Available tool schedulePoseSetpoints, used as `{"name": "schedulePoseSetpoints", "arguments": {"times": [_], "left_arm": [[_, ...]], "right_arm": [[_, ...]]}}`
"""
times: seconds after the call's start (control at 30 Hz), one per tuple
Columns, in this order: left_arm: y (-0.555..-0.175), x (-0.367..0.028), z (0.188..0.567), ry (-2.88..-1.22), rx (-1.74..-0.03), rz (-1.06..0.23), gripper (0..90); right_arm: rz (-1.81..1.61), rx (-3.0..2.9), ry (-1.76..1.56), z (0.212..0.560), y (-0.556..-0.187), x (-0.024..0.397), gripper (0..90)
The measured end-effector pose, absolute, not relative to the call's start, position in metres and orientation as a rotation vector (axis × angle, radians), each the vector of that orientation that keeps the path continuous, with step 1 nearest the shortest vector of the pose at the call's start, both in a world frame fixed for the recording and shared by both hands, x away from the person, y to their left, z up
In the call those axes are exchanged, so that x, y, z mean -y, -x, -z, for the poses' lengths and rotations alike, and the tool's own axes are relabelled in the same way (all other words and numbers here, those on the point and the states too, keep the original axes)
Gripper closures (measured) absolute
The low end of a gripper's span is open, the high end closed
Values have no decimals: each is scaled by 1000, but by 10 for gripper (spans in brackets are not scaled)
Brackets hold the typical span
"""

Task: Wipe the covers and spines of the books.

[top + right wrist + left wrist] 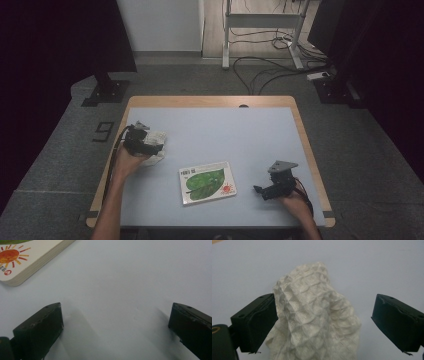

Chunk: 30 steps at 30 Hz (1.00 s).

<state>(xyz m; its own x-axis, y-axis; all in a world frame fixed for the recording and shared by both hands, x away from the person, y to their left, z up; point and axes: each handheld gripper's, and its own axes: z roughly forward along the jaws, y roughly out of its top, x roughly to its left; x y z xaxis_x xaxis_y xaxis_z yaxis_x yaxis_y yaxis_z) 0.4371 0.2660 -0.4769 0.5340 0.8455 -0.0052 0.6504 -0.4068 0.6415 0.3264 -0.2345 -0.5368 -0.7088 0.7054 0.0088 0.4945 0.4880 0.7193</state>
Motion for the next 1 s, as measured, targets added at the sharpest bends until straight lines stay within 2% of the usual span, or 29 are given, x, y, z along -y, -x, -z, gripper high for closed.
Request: {"name": "schedulePoseSetpoints", "arguments": {"times": [0.1, 0.27, 0.37, 0.4, 0.43, 0.6, 1.0], "left_arm": [[-441, -265, 486, -2193, -1234, -420, 93], [-441, -267, 499, -2192, -1262, -418, 198], [-437, -271, 503, -2201, -1262, -436, 384], [-436, -273, 504, -2188, -1267, -425, 384], [-435, -275, 504, -2179, -1275, -425, 421], [-433, -282, 503, -2139, -1289, -385, 647], [-422, -292, 480, -2094, -1231, -325, 681]], "right_arm": [[-1044, -2449, -1015, 537, -326, 235, 0], [-1045, -2449, -1015, 537, -326, 235, 0], [-1045, -2449, -1015, 537, -326, 235, 0], [-1045, -2449, -1015, 537, -326, 235, 0], [-1044, -2449, -1014, 537, -326, 235, 0], [-1045, -2449, -1015, 537, -326, 235, 0], [-1045, -2448, -1014, 537, -326, 235, 0]]}}
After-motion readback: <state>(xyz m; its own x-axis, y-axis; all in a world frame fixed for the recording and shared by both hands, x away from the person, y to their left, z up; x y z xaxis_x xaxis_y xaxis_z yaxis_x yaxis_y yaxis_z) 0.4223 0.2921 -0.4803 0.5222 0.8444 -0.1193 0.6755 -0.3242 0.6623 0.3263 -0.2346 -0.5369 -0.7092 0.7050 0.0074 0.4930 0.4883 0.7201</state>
